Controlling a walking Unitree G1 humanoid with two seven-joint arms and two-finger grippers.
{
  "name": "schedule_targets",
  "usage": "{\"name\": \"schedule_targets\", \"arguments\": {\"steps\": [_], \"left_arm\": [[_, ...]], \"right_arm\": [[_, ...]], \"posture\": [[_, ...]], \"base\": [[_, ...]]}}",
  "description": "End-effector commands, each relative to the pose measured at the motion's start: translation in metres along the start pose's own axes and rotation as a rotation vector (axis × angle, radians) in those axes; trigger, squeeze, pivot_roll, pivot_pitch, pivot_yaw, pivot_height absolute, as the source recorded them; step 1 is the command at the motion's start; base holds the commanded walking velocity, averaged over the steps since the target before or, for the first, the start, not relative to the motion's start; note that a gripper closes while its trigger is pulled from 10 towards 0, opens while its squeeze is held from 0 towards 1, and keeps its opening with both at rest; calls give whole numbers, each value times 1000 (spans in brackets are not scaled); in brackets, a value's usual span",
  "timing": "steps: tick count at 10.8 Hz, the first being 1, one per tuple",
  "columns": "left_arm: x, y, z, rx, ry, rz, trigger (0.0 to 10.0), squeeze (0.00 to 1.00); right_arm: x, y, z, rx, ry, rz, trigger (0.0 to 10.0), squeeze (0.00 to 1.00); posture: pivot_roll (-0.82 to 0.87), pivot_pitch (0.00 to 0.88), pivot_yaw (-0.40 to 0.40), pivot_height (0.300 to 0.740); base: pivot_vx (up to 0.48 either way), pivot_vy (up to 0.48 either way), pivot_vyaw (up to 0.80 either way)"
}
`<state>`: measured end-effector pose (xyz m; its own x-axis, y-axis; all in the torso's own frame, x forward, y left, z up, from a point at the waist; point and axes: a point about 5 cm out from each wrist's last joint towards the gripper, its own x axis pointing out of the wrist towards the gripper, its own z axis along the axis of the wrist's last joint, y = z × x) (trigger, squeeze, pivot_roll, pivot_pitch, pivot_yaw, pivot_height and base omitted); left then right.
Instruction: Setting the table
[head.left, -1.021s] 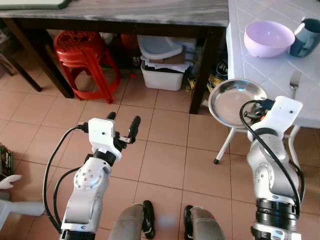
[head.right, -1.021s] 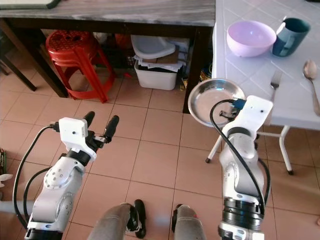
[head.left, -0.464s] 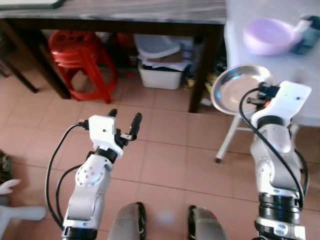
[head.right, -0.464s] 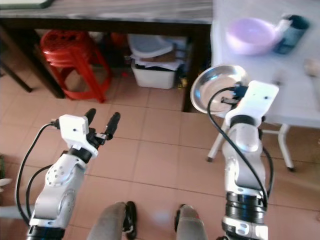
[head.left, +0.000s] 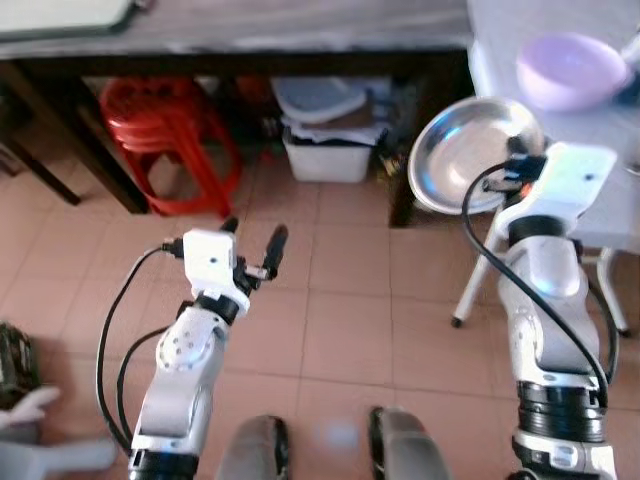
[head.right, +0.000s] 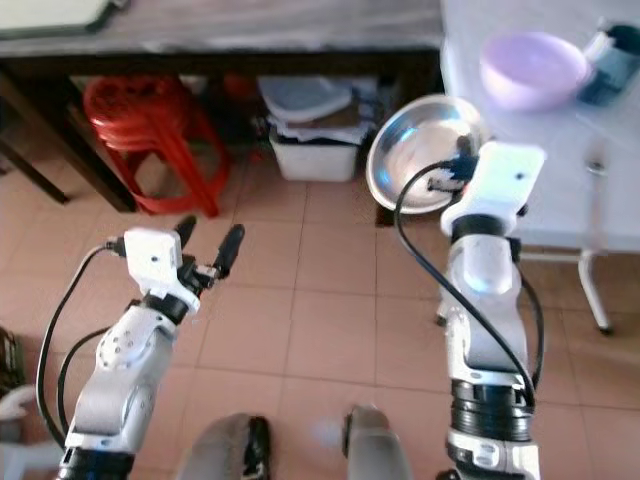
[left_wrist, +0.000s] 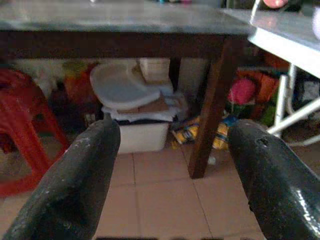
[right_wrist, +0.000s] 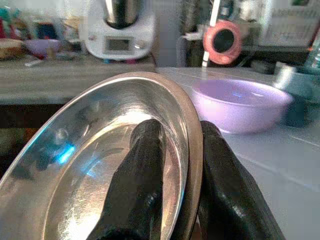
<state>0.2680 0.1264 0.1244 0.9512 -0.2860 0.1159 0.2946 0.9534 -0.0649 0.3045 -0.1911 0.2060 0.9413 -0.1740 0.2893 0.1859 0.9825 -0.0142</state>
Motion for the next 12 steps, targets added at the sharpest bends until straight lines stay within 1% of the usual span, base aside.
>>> {"name": "schedule_targets", "arguments": {"steps": [1,2,5,7,8,12], "left_arm": [[-4,7,-2,16,11,34,10000,0],[-3,7,-3,21,16,30,10000,0],[2,4,-2,29,10,22,10000,0],[3,2,-3,15,9,11,10000,0],[4,2,-3,16,9,10,10000,0],[6,1,-3,32,2,-1,10000,0]], "right_arm": [[0,10,7,9,-34,38,0,0],[0,11,7,1,-45,51,0,0],[0,14,8,-8,-57,70,0,0],[-2,16,5,-8,-47,78,0,0],[-4,22,4,3,-46,104,0,0],[-7,34,2,27,-40,155,0,0]], "posture": [[-59,188,69,740],[-60,172,68,740],[-68,164,70,740],[-70,159,72,740],[-68,157,74,740],[-71,154,84,740]], "base": [[472,0,0],[480,0,0],[480,0,0],[480,0,0],[480,0,0],[480,0,0]]}}
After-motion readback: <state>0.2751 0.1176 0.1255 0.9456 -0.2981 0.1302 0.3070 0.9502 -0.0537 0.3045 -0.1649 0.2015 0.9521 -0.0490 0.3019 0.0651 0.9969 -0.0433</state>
